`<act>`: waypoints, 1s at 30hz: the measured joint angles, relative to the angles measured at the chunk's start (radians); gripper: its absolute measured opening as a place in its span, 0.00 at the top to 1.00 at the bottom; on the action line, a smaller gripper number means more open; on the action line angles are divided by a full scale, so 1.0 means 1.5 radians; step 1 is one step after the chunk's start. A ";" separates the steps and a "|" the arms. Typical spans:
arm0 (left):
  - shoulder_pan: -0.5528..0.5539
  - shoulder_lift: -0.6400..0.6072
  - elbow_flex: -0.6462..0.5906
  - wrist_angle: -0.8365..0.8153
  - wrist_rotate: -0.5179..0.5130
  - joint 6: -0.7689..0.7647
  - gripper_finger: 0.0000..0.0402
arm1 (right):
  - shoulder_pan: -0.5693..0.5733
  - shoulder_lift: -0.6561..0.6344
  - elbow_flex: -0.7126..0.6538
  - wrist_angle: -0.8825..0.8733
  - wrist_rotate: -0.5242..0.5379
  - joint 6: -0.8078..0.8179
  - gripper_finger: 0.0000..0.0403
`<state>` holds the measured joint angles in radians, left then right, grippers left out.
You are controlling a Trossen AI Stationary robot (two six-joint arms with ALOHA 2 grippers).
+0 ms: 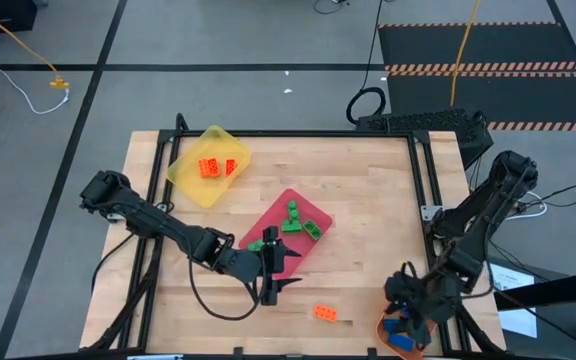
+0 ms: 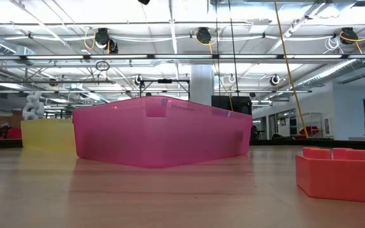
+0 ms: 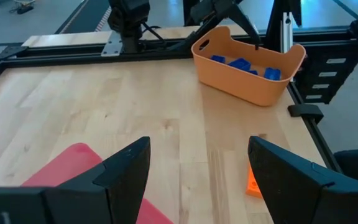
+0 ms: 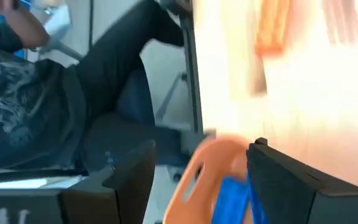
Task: Sort & place blocks by color
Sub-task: Put the orange game piece into the yellow bin
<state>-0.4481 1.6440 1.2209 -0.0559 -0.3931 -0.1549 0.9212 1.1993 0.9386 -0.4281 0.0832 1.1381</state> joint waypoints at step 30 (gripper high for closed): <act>0.001 0.000 -0.036 0.198 -0.002 0.091 0.33 | -0.156 0.303 0.264 -0.176 0.053 -0.406 0.41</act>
<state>-0.4471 1.6436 1.1670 0.2413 -0.3954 -0.0186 0.6868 1.6531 1.3342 -0.6916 0.1630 0.5295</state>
